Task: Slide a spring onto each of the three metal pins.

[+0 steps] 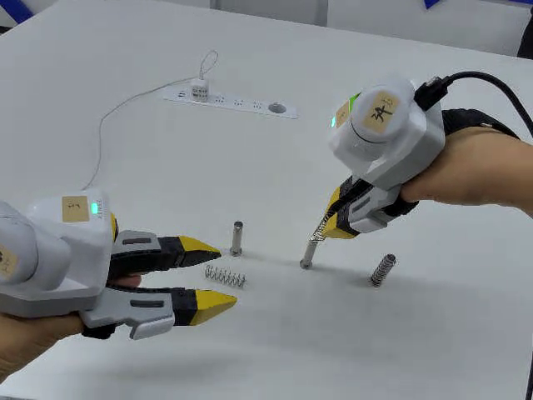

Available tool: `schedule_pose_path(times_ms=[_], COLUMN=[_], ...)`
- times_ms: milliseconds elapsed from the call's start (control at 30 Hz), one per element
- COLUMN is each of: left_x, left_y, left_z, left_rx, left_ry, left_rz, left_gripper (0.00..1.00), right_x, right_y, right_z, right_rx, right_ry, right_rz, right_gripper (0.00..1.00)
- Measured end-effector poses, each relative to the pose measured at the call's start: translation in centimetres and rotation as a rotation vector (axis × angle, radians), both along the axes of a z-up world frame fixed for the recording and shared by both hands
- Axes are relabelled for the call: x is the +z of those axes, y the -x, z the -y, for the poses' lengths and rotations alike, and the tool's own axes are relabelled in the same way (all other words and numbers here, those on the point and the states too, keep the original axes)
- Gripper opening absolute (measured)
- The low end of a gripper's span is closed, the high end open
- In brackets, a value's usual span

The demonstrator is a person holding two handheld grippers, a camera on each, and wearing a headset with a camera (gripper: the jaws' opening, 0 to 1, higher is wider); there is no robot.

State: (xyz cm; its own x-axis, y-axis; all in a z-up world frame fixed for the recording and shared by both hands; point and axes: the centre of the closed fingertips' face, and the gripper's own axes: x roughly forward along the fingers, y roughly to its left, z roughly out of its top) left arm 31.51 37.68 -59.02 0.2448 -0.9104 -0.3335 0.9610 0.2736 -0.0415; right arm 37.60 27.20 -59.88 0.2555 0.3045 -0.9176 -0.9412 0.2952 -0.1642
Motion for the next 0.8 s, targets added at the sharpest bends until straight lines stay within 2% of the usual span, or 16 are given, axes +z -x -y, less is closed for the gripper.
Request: schedule_pose_path(times_ms=[333,800], left_x=[-0.1,-0.5], left_y=[-0.2,-0.3], left_z=[-0.3,-0.9], left_rx=[0.017,0.044], left_ry=[0.003,0.006], left_rz=[-0.005,-0.013], left_gripper=[0.36,0.36], right_x=[-0.5,-2.6], right_y=[-0.2,-0.5], right_z=[-0.3,-0.8], right_rx=[0.0,0.016], right_ry=[-0.011,0.02], right_rz=[-0.025,-0.078], right_gripper=[0.12,0.12])
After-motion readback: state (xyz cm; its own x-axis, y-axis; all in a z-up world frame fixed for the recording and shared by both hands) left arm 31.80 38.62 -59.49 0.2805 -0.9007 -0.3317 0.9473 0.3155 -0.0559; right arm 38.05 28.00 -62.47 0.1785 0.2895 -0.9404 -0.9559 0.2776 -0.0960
